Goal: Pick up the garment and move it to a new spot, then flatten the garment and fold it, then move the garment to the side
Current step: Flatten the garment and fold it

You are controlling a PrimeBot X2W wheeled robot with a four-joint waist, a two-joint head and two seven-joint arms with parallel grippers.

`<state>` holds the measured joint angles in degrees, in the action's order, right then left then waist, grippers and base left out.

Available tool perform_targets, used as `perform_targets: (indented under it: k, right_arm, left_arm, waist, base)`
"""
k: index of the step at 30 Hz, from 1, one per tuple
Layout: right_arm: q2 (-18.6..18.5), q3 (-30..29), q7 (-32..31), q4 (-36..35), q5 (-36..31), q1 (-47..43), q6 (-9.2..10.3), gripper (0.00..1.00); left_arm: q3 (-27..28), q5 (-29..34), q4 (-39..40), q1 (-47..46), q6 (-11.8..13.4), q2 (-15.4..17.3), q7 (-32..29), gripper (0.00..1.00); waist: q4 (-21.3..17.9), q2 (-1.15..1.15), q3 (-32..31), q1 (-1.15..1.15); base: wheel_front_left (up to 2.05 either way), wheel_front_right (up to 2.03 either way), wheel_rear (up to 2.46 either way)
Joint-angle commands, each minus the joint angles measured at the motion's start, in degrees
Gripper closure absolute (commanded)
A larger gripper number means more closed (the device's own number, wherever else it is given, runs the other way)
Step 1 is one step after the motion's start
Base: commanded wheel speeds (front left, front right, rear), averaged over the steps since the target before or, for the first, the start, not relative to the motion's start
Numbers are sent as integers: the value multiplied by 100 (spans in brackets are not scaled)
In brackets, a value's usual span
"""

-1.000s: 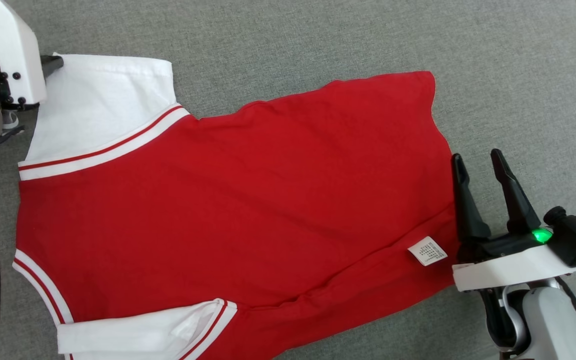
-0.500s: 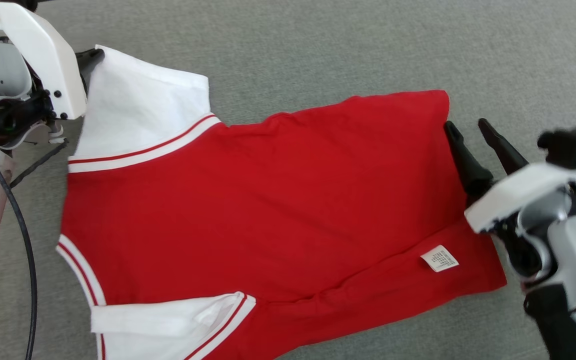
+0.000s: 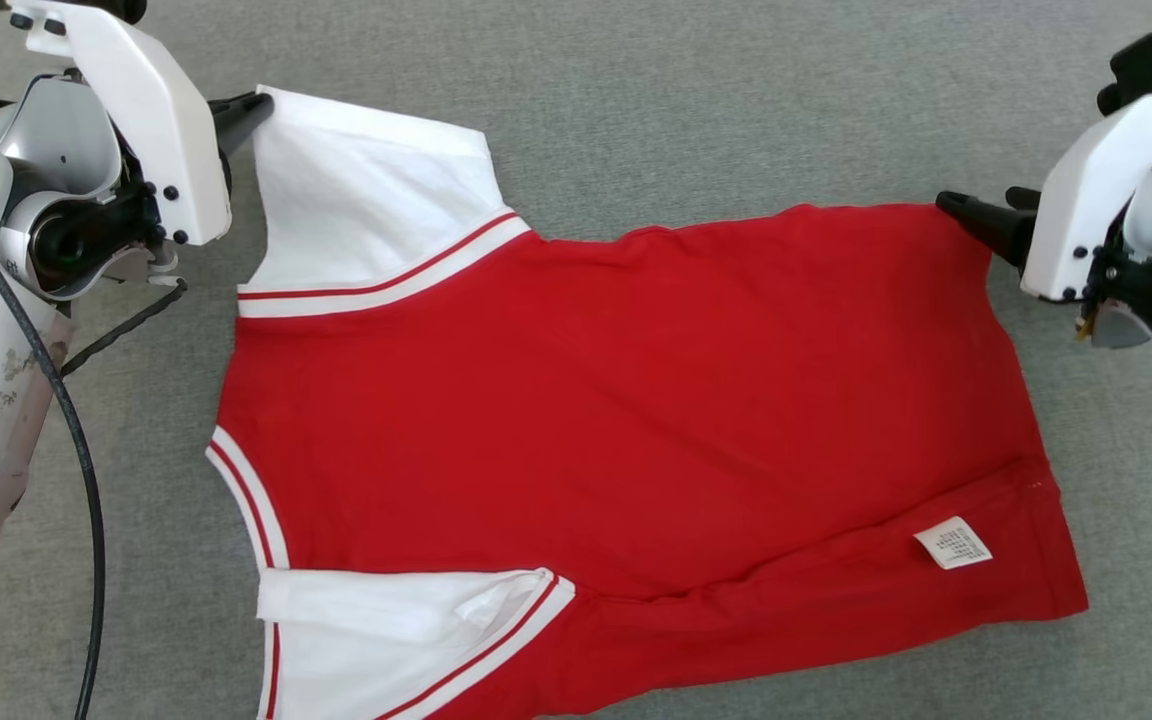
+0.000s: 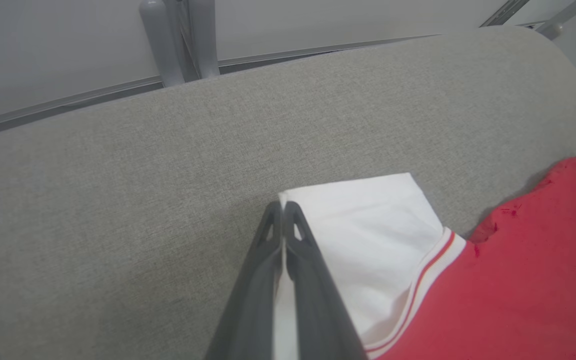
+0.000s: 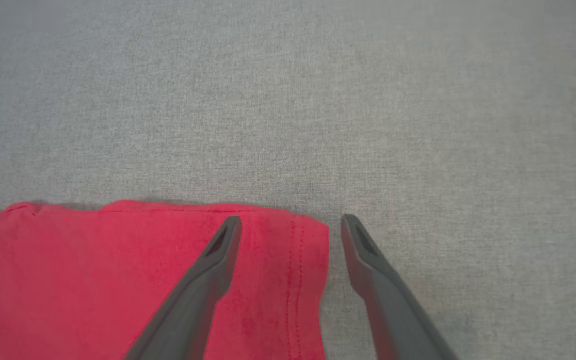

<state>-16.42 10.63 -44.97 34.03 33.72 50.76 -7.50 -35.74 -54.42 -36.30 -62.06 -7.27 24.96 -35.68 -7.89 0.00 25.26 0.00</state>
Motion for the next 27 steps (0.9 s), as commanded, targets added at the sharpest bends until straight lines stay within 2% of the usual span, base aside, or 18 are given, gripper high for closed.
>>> perform_targets:
  k: [1,8,9,10,11,21,27]
  right_arm:
    - [17,-35,-71,103,-72,115,2,0]
    - [284,-540,-357,1116,-478,656,2,0]
    - [314,-563,-389,1212,-514,707,2,27]
    - [334,-592,-388,1287,-544,758,2,80]
    - [358,-616,-362,1343,-562,799,2,100]
    - [338,-645,727,1419,-586,1011,2,100]
    - [260,-471,1642,1421,-486,1108,2,100]
  left_arm:
    - [-18,-50,22,-80,-33,36,40,100]
    - [-229,-222,56,-211,-34,61,51,100]
    - [-245,-232,41,-229,-34,67,84,100]
    - [-239,-286,-7,-238,-34,58,90,100]
    - [-261,-297,-24,-270,-34,39,82,100]
    - [-568,-232,126,-573,-22,263,856,100]
    - [-707,-154,96,-783,-22,361,1713,100]
  waist:
    - [51,0,29,0]
    - [240,0,126,0]
    - [255,0,136,0]
    - [272,0,145,0]
    - [290,0,155,0]
    - [345,0,190,0]
    - [363,0,204,0]
  base:
    - [0,0,0]
    - [0,0,0]
    - [0,0,0]
    - [0,0,0]
    - [0,0,0]
    - [0,0,0]
    - [0,0,0]
